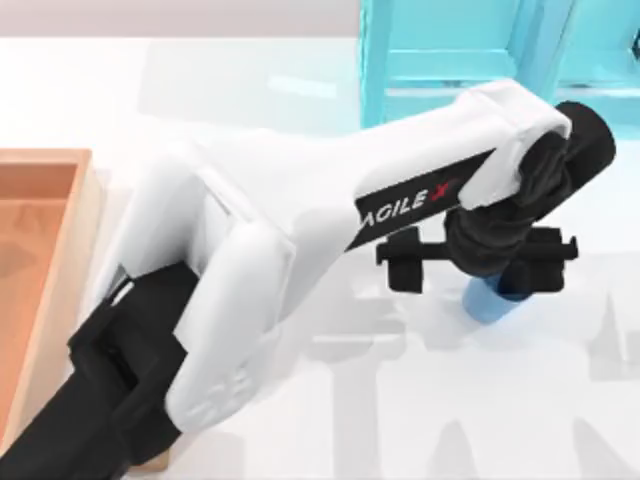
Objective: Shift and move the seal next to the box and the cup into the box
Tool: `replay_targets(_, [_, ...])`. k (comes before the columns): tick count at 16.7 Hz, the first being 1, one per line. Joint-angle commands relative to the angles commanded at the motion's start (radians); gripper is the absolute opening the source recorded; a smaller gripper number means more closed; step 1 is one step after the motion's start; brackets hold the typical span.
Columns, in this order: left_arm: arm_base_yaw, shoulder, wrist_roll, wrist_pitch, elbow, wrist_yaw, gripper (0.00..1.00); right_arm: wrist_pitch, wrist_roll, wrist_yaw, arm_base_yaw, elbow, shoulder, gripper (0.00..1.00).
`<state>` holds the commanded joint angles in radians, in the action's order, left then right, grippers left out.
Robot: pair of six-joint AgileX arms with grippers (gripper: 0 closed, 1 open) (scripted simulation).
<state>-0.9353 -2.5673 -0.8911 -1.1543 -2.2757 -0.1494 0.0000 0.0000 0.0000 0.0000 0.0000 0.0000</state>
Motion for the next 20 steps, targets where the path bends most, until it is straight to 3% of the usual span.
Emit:
replay_targets(9, [0.0, 0.0, 0.0, 0.0, 0.0, 0.0, 0.02, 0.0, 0.0, 0.0, 0.0, 0.0, 0.0, 1.0])
replay_targets(20, [0.004, 0.019, 0.007, -0.003, 0.016, 0.001, 0.0, 0.0, 0.0, 0.0, 0.0, 0.0, 0.0, 1.0])
